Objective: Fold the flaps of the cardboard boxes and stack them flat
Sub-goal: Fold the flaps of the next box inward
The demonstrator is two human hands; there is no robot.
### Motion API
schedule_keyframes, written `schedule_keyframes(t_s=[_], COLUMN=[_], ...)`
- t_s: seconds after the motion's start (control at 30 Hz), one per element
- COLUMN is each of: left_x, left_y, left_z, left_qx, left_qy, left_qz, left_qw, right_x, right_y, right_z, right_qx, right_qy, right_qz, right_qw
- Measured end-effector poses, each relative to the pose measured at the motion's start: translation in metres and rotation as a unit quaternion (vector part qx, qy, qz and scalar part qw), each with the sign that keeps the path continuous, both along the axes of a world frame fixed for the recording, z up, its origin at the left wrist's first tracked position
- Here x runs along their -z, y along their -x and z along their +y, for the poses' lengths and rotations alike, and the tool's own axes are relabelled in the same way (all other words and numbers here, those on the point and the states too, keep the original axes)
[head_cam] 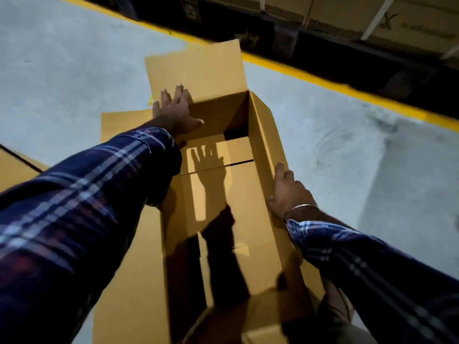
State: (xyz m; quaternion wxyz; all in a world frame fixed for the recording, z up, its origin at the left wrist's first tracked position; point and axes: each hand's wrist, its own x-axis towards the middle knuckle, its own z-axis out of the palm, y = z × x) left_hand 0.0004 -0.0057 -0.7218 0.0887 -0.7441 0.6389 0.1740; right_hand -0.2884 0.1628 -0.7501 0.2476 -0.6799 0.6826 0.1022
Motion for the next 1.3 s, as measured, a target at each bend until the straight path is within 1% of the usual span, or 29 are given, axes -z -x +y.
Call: schedule_keyframes(t_s=[0.07, 0.2, 0.4, 0.53, 0.7, 0.8, 0.87, 0.93, 1.0, 1.1, 1.13, 1.17, 1.2, 1.23, 1.27, 1.3], left_x=[0.017, 0.039, 0.03, 0.032, 0.016, 0.006, -0.003, -0.017, -0.032, -0.034, -0.029, -0.03, -0.022, -0.02, -0.019, -0.014], left_y=[-0.001, 0.002, 0.004, -0.001, -0.002, -0.007, -0.021, -0.041, -0.058, -0.071, -0.072, -0.072, -0.072, -0.068, -0.063, -0.058], left_z=[0.0, 0.001, -0.008, -0.002, 0.003, 0.029, 0.06, 0.098, 0.143, 0.228, 0.254, 0.28, 0.302, 0.321, 0.34, 0.358], left_qx=[-0.036, -0.022, -0.049, -0.037, -0.022, 0.006, 0.018, -0.017, -0.108, -0.279, -0.33, -0.37, -0.407, -0.438, -0.464, -0.484], left_qy=[-0.001, 0.055, 0.008, 0.011, 0.005, 0.007, 0.038, 0.074, 0.077, 0.061, 0.039, 0.004, -0.032, -0.062, -0.074, -0.078], left_qz=[0.037, -0.02, 0.0, 0.021, 0.034, 0.03, 0.005, 0.0, 0.016, 0.027, 0.036, 0.071, 0.141, 0.213, 0.264, 0.279], left_qw=[0.999, 0.998, 0.999, 0.999, 0.999, 1.0, 0.999, 0.997, 0.991, 0.958, 0.943, 0.926, 0.902, 0.871, 0.842, 0.826], right_x=[0.003, 0.003, 0.004, 0.005, 0.003, 0.001, 0.0, -0.001, -0.006, -0.015, -0.017, -0.022, -0.026, -0.034, -0.041, -0.048], right_y=[0.001, 0.002, -0.001, -0.002, -0.002, -0.001, 0.001, 0.0, 0.001, 0.0, -0.002, -0.004, -0.007, -0.009, -0.012, -0.016], right_z=[0.002, 0.006, 0.006, 0.006, 0.005, 0.003, 0.002, -0.001, -0.005, -0.001, 0.002, 0.009, 0.018, 0.03, 0.045, 0.061], right_qx=[-0.008, -0.011, 0.003, 0.003, 0.008, 0.008, 0.01, 0.012, 0.02, 0.024, 0.025, 0.029, 0.031, 0.028, 0.012, -0.02], right_qy=[0.02, 0.038, 0.031, 0.035, 0.029, 0.013, 0.005, -0.003, -0.025, -0.064, -0.075, -0.086, -0.095, -0.096, -0.09, -0.077], right_qz=[-0.014, -0.027, -0.04, -0.033, -0.036, -0.032, -0.027, -0.015, 0.011, 0.061, 0.071, 0.077, 0.081, 0.089, 0.1, 0.108], right_qw=[1.0, 0.999, 0.999, 0.999, 0.999, 0.999, 1.0, 1.0, 0.999, 0.996, 0.994, 0.993, 0.992, 0.991, 0.991, 0.991])
